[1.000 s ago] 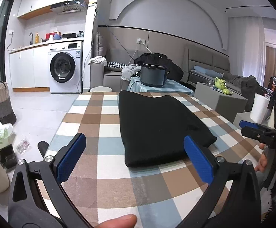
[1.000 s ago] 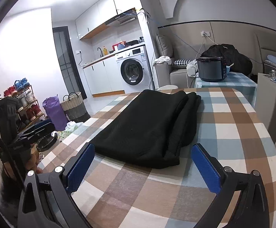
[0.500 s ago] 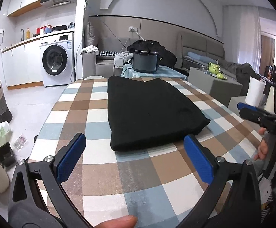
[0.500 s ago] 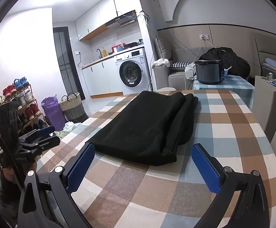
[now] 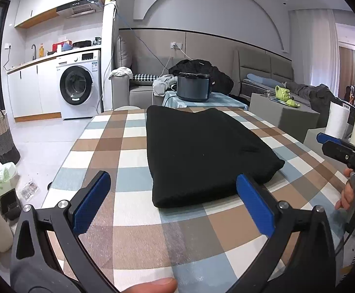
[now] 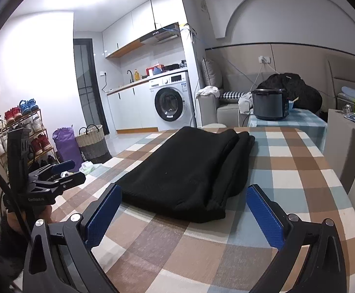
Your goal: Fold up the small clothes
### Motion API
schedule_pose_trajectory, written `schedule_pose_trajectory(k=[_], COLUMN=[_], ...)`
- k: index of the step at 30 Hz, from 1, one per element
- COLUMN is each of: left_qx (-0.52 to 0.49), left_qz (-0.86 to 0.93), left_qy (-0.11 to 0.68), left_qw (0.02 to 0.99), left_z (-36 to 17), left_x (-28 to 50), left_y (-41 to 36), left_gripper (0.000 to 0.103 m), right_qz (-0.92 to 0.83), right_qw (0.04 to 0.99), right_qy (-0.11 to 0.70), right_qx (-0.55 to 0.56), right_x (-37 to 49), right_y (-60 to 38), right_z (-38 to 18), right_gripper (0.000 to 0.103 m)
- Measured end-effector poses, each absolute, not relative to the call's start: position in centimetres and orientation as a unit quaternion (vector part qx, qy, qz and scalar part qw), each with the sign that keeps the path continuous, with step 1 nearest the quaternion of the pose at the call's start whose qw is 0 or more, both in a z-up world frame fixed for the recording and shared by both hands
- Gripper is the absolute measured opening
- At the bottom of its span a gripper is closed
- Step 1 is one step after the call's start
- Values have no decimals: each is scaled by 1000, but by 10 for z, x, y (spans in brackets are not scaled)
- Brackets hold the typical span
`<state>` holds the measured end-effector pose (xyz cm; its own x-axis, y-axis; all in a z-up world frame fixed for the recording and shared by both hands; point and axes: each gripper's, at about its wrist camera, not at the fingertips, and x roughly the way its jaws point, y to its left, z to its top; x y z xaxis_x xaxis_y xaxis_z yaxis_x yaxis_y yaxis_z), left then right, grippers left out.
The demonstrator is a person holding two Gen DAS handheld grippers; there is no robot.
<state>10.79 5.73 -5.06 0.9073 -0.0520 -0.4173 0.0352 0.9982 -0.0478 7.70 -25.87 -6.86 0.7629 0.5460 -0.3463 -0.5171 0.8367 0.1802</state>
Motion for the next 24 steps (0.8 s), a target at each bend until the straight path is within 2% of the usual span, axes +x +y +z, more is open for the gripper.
schedule_pose_trajectory(k=[24], left_qx=[-51], left_qz=[-26], left_qy=[207], left_qw=[977], left_z=[-59], left_x=[110], left_y=[71], left_gripper=[103], right_qz=[277], right_qw=[944], right_qy=[175], right_qx=[33], right_x=[76], right_y=[-260], right_z=[-75], right_gripper=[103])
